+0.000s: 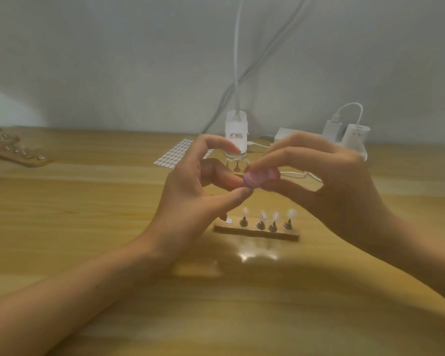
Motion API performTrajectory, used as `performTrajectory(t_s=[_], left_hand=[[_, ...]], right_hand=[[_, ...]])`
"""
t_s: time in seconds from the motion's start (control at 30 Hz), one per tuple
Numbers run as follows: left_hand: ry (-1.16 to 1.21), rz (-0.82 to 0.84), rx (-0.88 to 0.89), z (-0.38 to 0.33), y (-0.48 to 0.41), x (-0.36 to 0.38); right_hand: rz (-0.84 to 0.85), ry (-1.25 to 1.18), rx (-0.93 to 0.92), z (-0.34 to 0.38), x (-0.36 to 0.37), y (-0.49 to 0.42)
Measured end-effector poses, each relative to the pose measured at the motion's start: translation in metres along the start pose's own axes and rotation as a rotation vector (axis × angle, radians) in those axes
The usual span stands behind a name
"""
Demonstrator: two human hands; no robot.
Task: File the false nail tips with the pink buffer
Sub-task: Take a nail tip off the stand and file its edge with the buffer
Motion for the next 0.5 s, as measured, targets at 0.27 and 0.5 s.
performTrajectory(t_s=[0.27, 0.5], left_hand=[[-0.017, -0.003, 0.022, 0.001, 0.003, 0.001], [0.002, 0.009, 0.031, -0.001, 0.006, 0.004]], right_hand=[[-0.046, -0.031, -0.034, 0.001, -0.004, 0.007], [-0.046, -0.068, -0.021, -0.002, -0.004, 0.011]])
Point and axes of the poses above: each hand's wrist, its own y-axis away from the middle knuckle, its own x-axis out of the palm, z = x × y, the point moved 8 cm from there along -y, towards the middle knuckle, and after that the axes turned 1 degree about x, right-handed, at the moved point
